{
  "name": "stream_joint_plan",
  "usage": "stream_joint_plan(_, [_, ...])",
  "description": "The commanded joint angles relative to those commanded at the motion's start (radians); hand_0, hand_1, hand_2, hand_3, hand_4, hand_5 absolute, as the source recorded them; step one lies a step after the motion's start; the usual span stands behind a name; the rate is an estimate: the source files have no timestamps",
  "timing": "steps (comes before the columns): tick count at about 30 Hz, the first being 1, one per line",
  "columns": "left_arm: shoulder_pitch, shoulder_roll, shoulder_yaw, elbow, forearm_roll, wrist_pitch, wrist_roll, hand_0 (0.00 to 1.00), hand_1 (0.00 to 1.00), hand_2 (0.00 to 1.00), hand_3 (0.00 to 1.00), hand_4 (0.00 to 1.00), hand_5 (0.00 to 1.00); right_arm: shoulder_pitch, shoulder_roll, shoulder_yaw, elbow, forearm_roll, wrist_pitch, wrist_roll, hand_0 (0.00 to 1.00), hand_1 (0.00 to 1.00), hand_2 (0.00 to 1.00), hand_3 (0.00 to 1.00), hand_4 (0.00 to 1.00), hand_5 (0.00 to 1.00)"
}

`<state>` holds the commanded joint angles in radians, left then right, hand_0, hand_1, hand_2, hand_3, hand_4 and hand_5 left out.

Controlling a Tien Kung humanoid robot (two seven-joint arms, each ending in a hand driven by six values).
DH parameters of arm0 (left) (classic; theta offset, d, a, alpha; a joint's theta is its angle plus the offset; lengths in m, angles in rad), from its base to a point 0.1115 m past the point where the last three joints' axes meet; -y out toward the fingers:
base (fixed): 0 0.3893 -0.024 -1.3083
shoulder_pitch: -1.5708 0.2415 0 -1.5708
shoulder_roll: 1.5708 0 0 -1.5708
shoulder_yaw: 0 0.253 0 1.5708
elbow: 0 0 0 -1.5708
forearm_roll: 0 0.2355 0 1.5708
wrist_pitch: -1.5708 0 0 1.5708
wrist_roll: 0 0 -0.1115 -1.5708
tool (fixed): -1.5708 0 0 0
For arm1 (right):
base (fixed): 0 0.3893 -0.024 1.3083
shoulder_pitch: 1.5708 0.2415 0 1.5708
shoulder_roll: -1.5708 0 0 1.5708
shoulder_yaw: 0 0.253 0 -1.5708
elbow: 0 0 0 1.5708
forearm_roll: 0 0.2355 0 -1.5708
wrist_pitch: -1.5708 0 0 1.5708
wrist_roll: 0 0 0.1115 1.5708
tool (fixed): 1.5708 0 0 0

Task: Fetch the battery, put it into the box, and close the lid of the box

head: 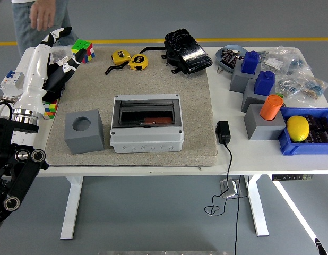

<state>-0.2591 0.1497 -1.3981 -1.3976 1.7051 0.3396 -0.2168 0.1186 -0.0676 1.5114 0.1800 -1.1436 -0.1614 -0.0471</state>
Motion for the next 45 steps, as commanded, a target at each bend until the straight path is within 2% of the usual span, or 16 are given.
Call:
stream_joint_plan(1, [0.003,-0.002,-0.003,0.005,-0.039,-0.006,-0.025,0.949,0.982,0.949,0.903,0.998,0.998,0.000,0.001,0.002,0.000,-0.001,0.000,0.000,0.807,0.769,0.748,0.787,0.998,0.998])
stream_joint_plan(3, [0.008,-0.004,-0.011,0.014,-0.124,-0.022,-0.072,0.949,0.982,0.949,0.903,0.998,0.998,-0.001,0.002,0.009,0.000,-0.009,0.000,-0.003,0.807,0.769,0.748,0.787,0.998,0.998])
stream_joint_plan(6, [0.016,-0.005,-0.029,0.016,-0.238,-0.045,-0.085,0.949,0.982,0.949,0.903,0.998,0.998,0.000,0.002,0.015,0.000,-0.013,-0.001,-0.004,0.807,0.769,0.748,0.787,0.998,0.998])
stream_joint_plan(7, [0.018,-0.004,-0.032,0.018,-0.274,-0.057,-0.093,0.983,0.996,0.960,0.919,0.998,0.998,0.001,0.002,0.017,0.000,-0.014,-0.001,-0.004,0.807,0.769,0.748,0.787,0.998,0.998])
stream_joint_plan(11, [0.025,0.003,-0.047,0.031,-0.417,-0.129,-0.113,0.983,0.996,0.960,0.919,0.998,0.998,0.002,0.003,0.017,0.000,-0.013,0.000,-0.004,0.807,0.769,0.748,0.787,0.998,0.998])
stream_joint_plan(15, [0.030,0.017,-0.070,0.042,-0.500,-0.180,-0.109,0.998,0.998,0.965,0.929,0.998,0.998,0.005,0.002,0.023,0.000,-0.020,0.000,-0.008,0.808,0.769,0.748,0.788,0.998,0.998])
stream_joint_plan(21, [0.062,0.036,-0.098,0.047,-0.538,-0.235,-0.070,0.986,0.995,0.945,0.909,0.998,0.998,0.005,0.005,0.035,0.000,-0.036,0.002,-0.015,0.808,0.770,0.748,0.788,0.998,0.998])
stream_joint_plan(24, [0.076,0.045,-0.105,0.049,-0.540,-0.252,-0.053,0.986,0.995,0.945,0.909,0.998,0.998,0.000,0.008,0.038,0.000,-0.039,0.003,-0.016,0.808,0.770,0.748,0.788,0.998,0.998])
stream_joint_plan(25, [0.080,0.048,-0.107,0.050,-0.540,-0.258,-0.049,0.944,0.937,0.879,0.861,0.998,0.998,-0.002,0.009,0.037,0.000,-0.039,0.004,-0.016,0.808,0.770,0.749,0.788,0.998,0.998])
stream_joint_plan(29, [0.092,0.066,-0.115,0.050,-0.534,-0.271,-0.034,0.944,0.937,0.879,0.861,0.998,0.998,-0.008,0.009,0.036,0.000,-0.041,0.006,-0.018,0.808,0.770,0.749,0.788,0.998,0.998])
stream_joint_plan(30, [0.093,0.068,-0.117,0.049,-0.527,-0.273,-0.029,0.944,0.937,0.879,0.861,0.998,0.998,-0.008,0.009,0.036,0.000,-0.040,0.006,-0.018,0.808,0.770,0.749,0.788,0.998,0.998])
stream_joint_plan(31, [0.094,0.072,-0.120,0.049,-0.517,-0.277,-0.022,0.894,0.902,0.848,0.842,0.998,0.998,-0.009,0.008,0.038,0.000,-0.043,0.006,-0.020,0.807,0.771,0.749,0.788,0.998,0.998])
stream_joint_plan(42, [0.104,0.085,-0.150,0.033,-0.390,-0.300,0.057,0.892,0.898,0.849,0.839,0.998,0.997,-0.011,0.004,0.065,0.000,-0.072,0.006,-0.031,0.808,0.771,0.749,0.789,0.998,0.998])
stream_joint_plan(43, [0.105,0.086,-0.149,0.034,-0.387,-0.298,0.059,0.888,0.898,0.848,0.837,0.998,0.934,-0.010,0.003,0.065,0.000,-0.073,0.006,-0.031,0.808,0.772,0.749,0.788,0.998,0.998])
stream_joint_plan(45, [0.106,0.087,-0.148,0.034,-0.384,-0.294,0.061,0.888,0.898,0.848,0.837,0.998,0.934,-0.010,0.003,0.066,0.000,-0.074,0.006,-0.031,0.808,0.772,0.749,0.788,0.998,0.998])
